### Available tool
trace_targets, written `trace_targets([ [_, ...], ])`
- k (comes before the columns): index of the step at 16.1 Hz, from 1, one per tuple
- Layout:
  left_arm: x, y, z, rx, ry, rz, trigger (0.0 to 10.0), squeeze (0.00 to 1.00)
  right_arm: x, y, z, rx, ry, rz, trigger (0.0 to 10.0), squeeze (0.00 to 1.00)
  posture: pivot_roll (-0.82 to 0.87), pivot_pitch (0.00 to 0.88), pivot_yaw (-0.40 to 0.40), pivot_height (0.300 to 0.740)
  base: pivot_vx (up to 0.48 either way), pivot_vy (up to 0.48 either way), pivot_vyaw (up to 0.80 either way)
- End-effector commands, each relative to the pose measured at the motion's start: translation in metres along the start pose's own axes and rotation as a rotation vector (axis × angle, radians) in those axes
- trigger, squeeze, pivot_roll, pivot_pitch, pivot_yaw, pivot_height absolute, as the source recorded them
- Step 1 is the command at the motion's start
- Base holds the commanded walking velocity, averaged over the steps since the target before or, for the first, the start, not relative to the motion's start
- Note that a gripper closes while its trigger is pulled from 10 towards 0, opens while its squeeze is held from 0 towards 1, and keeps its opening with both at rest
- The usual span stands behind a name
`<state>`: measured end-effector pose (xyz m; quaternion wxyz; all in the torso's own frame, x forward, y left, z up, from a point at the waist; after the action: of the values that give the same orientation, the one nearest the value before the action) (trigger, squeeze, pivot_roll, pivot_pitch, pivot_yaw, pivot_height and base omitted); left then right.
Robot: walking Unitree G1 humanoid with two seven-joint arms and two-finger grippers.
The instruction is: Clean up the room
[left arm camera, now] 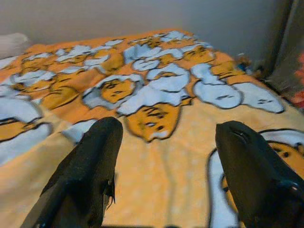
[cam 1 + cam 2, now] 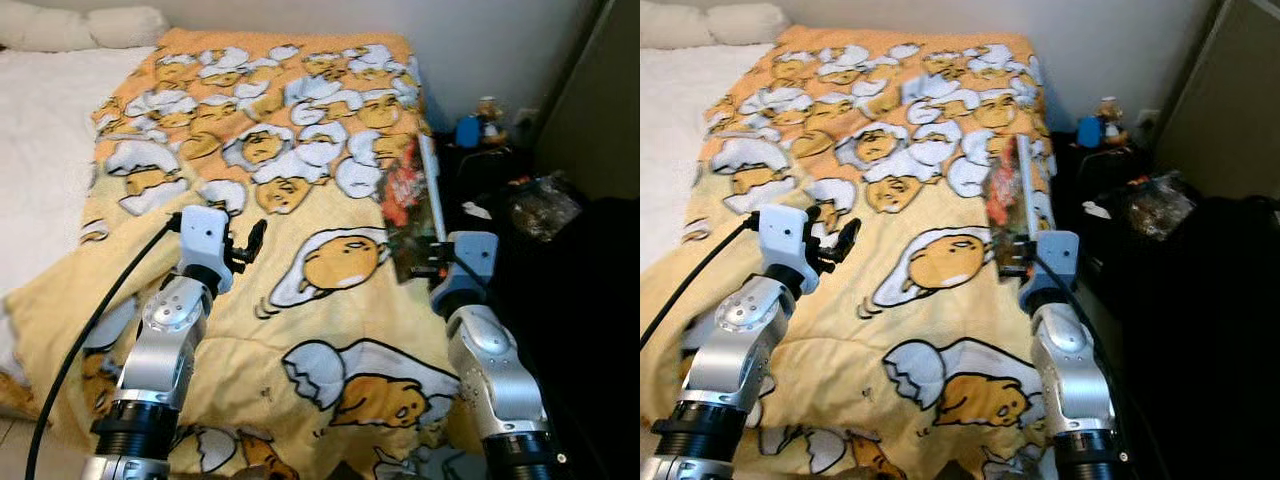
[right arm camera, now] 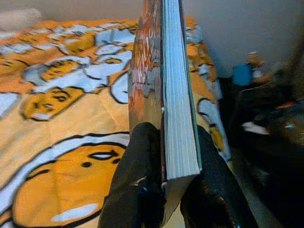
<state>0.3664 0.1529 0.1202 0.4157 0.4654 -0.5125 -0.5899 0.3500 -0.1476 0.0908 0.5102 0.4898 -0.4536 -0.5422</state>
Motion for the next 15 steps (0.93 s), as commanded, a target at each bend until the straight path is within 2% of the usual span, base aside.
trace_targets([
  [1, -0.003, -0.004, 0.001, -0.016, 0.017, -0.015, 10.0, 0.00, 0.001, 0.016, -0.003, 0.070, -0.023, 0.008, 10.0, 0.00, -0.08, 0.000, 0.051, 0.740, 0.000, 0.371, 0.00],
  [3, 0.000, -0.005, 0.001, -0.021, 0.020, 0.002, 10.0, 0.00, 0.002, 0.016, -0.001, 0.086, -0.024, -0.037, 10.0, 0.00, -0.08, 0.000, 0.052, 0.740, 0.000, 0.368, 0.00],
  [7, 0.002, -0.007, 0.001, -0.030, 0.020, -0.002, 10.0, 0.00, 0.002, 0.007, 0.001, 0.032, -0.026, -0.037, 10.0, 0.00, -0.08, 0.000, 0.051, 0.740, 0.000, 0.370, 0.00],
  [9, 0.002, -0.007, 0.001, -0.032, 0.025, -0.003, 10.0, 0.00, -0.003, 0.009, 0.002, 0.045, 0.008, -0.094, 10.0, 0.00, -0.08, 0.000, 0.052, 0.740, 0.000, 0.373, 0.00],
  [11, 0.001, -0.008, 0.001, -0.034, 0.028, -0.006, 10.0, 0.00, 0.001, 0.008, 0.001, 0.024, -0.014, -0.055, 10.0, 0.00, -0.08, 0.000, 0.052, 0.740, 0.000, 0.373, 0.00],
  [13, 0.002, -0.007, 0.002, -0.034, 0.025, -0.007, 10.0, 0.00, 0.015, 0.004, 0.001, 0.008, -0.090, -0.089, 10.0, 0.00, -0.08, 0.000, 0.049, 0.740, 0.000, 0.369, -0.80],
  [15, 0.001, -0.008, 0.002, -0.036, 0.025, -0.007, 10.0, 0.00, 0.019, 0.007, 0.001, 0.021, -0.121, -0.102, 10.0, 0.00, -0.08, 0.000, 0.050, 0.740, 0.000, 0.368, -0.80],
])
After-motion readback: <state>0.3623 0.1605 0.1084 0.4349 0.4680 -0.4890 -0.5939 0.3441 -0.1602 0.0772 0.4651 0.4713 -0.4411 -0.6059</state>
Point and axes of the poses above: a point about 5 cm out from each wrist's last joint towards the gripper, its own z axis pointing back from the gripper into the wrist, its own y axis along the axis of the wrist's last joint, x = y × z, the point moved 6 cm from there along -z, pointing out of the wrist towards the gripper, and after that the axes turned 1 degree about -z, right-handed, at the moved point
